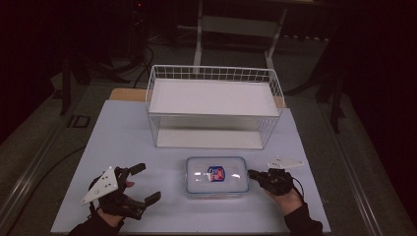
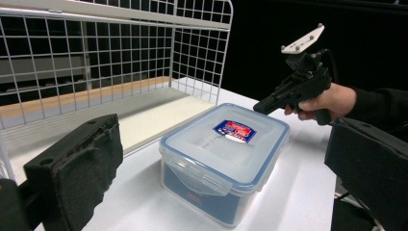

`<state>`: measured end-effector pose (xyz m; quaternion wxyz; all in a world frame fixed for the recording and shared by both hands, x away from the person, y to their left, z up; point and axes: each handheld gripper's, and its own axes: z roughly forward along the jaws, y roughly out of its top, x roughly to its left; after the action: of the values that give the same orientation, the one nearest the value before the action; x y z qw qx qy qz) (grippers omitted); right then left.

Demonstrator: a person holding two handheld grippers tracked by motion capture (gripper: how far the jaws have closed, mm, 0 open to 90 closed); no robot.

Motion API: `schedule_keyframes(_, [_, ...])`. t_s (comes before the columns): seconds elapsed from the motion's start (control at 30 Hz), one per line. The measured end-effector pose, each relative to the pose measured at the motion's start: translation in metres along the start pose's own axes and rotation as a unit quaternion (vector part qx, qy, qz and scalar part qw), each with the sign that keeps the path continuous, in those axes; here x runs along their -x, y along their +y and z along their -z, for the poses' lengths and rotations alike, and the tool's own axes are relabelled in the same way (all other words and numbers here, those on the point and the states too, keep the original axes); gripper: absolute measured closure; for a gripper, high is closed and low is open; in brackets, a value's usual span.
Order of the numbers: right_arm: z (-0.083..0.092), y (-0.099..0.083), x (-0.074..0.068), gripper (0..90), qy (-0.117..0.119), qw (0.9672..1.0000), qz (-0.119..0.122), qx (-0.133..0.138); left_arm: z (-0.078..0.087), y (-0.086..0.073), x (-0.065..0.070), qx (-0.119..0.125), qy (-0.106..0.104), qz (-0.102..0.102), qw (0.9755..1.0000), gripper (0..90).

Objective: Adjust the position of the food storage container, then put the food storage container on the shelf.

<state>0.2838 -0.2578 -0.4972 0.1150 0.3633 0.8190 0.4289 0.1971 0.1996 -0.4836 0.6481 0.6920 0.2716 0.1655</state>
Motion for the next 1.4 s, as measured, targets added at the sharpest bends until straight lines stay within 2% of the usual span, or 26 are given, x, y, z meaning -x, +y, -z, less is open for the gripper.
schedule_keyframes(0.23, [-0.002, 0.0, -0.004, 90.0, 0.019, 0.9998, 0.003, -0.003, -0.001, 0.0, 0.0, -0.001, 0.0, 0.0, 1.0, 0.0])
schedule_keyframes(0.4, [-0.003, 0.0, -0.007, 90.0, 0.021, 0.9997, 0.011, -0.005, -0.001, -0.001, 0.0, -0.001, -0.001, 0.001, 1.0, 0.0])
schedule_keyframes(0.47, [-0.001, 0.001, -0.005, 88.7, 0.026, 0.9996, 0.005, 0.004, -0.001, 0.0, 0.0, -0.002, 0.001, 0.002, 1.0, 0.0])
schedule_keyframes(0.53, [0.003, 0.003, -0.005, 73.9, 0.023, 0.9996, 0.008, 0.015, -0.001, 0.0, -0.001, -0.004, 0.003, 0.005, 1.0, 0.0])
schedule_keyframes(0.57, [0.006, 0.005, -0.006, 70.2, 0.017, 0.9996, 0.009, 0.019, -0.002, 0.0, -0.001, -0.005, 0.005, 0.005, 1.0, 0.0])
schedule_keyframes(0.6, [0.006, 0.005, -0.006, 70.2, 0.017, 0.9996, 0.009, 0.019, -0.002, 0.0, -0.001, -0.005, 0.005, 0.005, 1.0, 0.0])
schedule_keyframes(0.63, [0.013, 0.009, -0.009, 55.4, 0.016, 0.9991, 0.013, 0.038, -0.003, 0.001, -0.001, -0.013, 0.011, 0.004, 0.9998, 0.0])
schedule_keyframes(0.67, [0.013, 0.009, -0.009, 55.4, 0.016, 0.9991, 0.013, 0.038, -0.003, 0.001, -0.001, -0.013, 0.011, 0.004, 0.9998, 0.0])
schedule_keyframes(0.7, [0.016, 0.011, -0.011, 49.5, 0.015, 0.9987, 0.012, 0.047, -0.003, 0.003, -0.001, -0.019, 0.015, 0.004, 0.9997, 0.0])
schedule_keyframes(0.73, [0.023, 0.016, -0.014, 37.1, 0.024, 0.997, 0.015, 0.072, -0.004, 0.005, -0.001, -0.019, 0.015, 0.005, 0.9997, 0.0])
schedule_keyframes(0.8, [0.027, 0.021, -0.017, 22.6, 0.043, 0.995, 0.015, 0.088, -0.007, 0.011, -0.001, -0.026, 0.013, 0.005, 0.9996, 0.0])
schedule_keyframes(0.87, [0.03, 0.024, -0.021, 14.3, 0.051, 0.9937, 0.027, 0.097, -0.008, 0.014, -0.001, -0.029, 0.011, 0.004, 0.9995, 0.0])
schedule_keyframes(0.9, [0.03, 0.026, -0.023, 14.0, 0.05, 0.9929, 0.033, 0.103, -0.011, 0.019, -0.001, -0.038, 0.008, 0.006, 0.9992, 0.0])
schedule_keyframes(1.0, [0.031, 0.029, -0.025, 10.9, 0.05, 0.9916, 0.043, 0.111, -0.016, 0.023, -0.003, -0.044, 0.002, 0.01, 0.999, 0.0])
schedule_keyframes(1.03, [0.033, 0.031, -0.026, 10.9, 0.047, 0.9882, 0.05, 0.137, -0.02, 0.027, -0.003, -0.057, -0.005, 0.01, 0.9983, 0.0])
schedule_keyframes(1.07, [0.034, 0.033, -0.027, 10.9, 0.032, 0.9878, 0.052, 0.143, -0.021, 0.029, -0.003, -0.06, -0.007, 0.01, 0.9981, 0.0])
schedule_keyframes(1.17, [0.036, 0.035, -0.028, 12.7, 0.021, 0.9872, 0.054, 0.149, -0.025, 0.033, -0.004, -0.065, -0.014, 0.02, 0.9976, 0.0])
schedule_keyframes(1.2, [0.038, 0.037, -0.028, 14.1, 0.034, 0.9857, 0.054, 0.156, -0.028, 0.036, -0.006, -0.067, -0.02, 0.029, 0.9971, 0.0])
schedule_keyframes(1.23, [0.038, 0.037, -0.028, 14.1, 0.034, 0.9857, 0.054, 0.156, -0.029, 0.038, -0.006, -0.069, -0.021, 0.032, 0.9969, 0.0])
schedule_keyframes(1.33, [0.04, 0.039, -0.032, 14.8, 0.03, 0.9857, 0.06, 0.154, -0.036, 0.045, -0.01, -0.094, -0.033, 0.045, 0.994, 0.0])
schedule_keyframes(1.4, [0.04, 0.039, -0.035, 16.9, 0.023, 0.9837, 0.075, 0.162, -0.041, 0.05, -0.011, -0.102, -0.035, 0.052, 0.9928, 0.0])
